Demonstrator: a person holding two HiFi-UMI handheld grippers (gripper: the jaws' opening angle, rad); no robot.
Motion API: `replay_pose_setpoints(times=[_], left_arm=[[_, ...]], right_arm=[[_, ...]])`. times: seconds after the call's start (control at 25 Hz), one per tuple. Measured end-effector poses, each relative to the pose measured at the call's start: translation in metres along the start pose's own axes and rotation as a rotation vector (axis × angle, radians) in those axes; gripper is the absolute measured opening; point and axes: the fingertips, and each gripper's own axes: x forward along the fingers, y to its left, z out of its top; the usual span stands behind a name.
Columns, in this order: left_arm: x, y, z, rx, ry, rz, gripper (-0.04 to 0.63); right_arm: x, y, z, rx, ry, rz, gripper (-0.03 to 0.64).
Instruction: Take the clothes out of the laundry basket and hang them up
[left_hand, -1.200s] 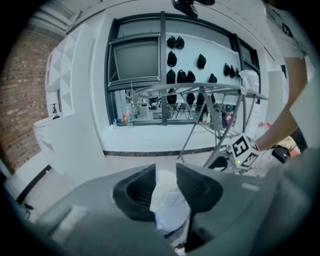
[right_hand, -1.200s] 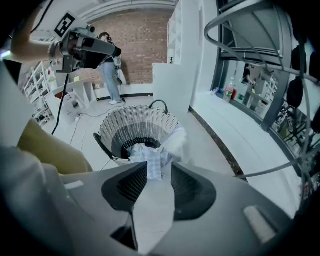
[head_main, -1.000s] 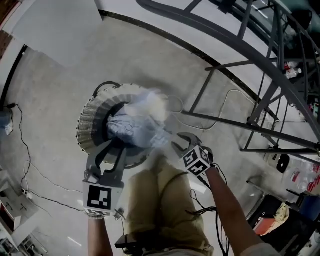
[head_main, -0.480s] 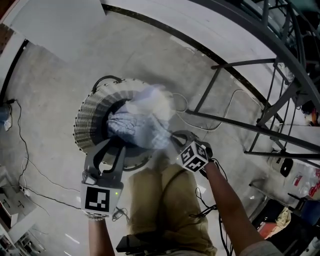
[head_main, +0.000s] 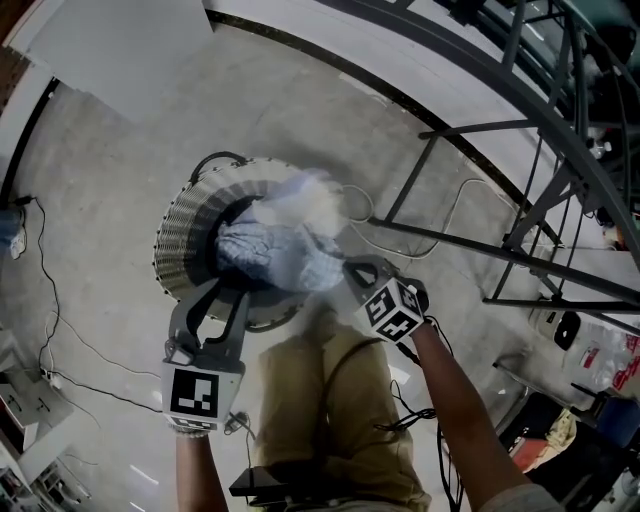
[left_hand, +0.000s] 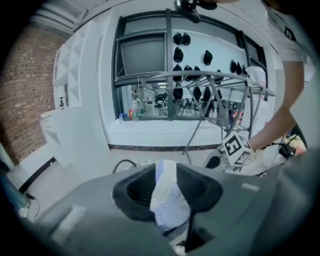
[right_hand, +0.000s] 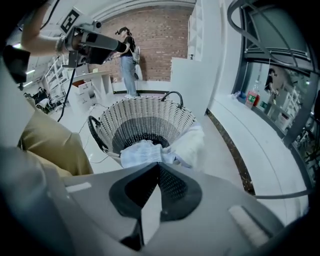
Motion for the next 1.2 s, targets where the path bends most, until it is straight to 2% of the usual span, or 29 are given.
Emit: replay_pose_setpoints(times=[0.12,0.2,0.28,0.4,0.56,0.6,0.68,0.72,0.84,1.08,1.2], left_arm=[[-0.006,-0.003,0.012,-0.001,-0.001,-0.014,0.123],[-0.007,-0.002,0.014,-0.004,-0.004,-0.014,0.123],[-0.004,0.0,0.008,-0.013,0.007,-0.008,0.123],[0.006,0.002,-0.003,-0.01,0.012,0.0,0.123],[0.016,0.002,-0.017,-0.012,0.021,0.005,0.123],[0.016,0.002,-0.018,-0.014,0.025,0.005,0.123],[0.015,0.002,-0.015,-0.016,0.027,0.004,0.123],[0.012,0.002,-0.011,-0.015,0.027,0.004,0.123],[0.0,0.003,0.008,-0.002,0.017,0.002,0.124],[-0.037,0.005,0.059,0.016,0.001,-0.001,0.126],[-0.057,0.005,0.085,0.053,-0.011,-0.008,0.133]], right_arm=[[-0.006,0.006,-0.001,-0.026,0.045,0.029,0.012],[0.001,0.015,-0.014,-0.043,0.091,0.083,0.13],[0.013,0.021,-0.026,-0.059,0.12,0.11,0.175],[0.033,0.019,-0.041,-0.079,0.141,0.101,0.199],[0.053,0.017,-0.045,-0.104,0.132,0.079,0.195],[0.053,0.016,-0.044,-0.114,0.13,0.07,0.109],[0.045,0.011,-0.038,-0.129,0.126,0.045,0.067],[0.038,0.009,-0.032,-0.129,0.12,0.03,0.02],[0.007,0.001,-0.006,-0.121,0.092,-0.013,0.019],[-0.06,-0.003,0.062,-0.245,0.064,-0.089,0.018],[-0.102,-0.004,0.1,-0.26,0.023,-0.125,0.018]])
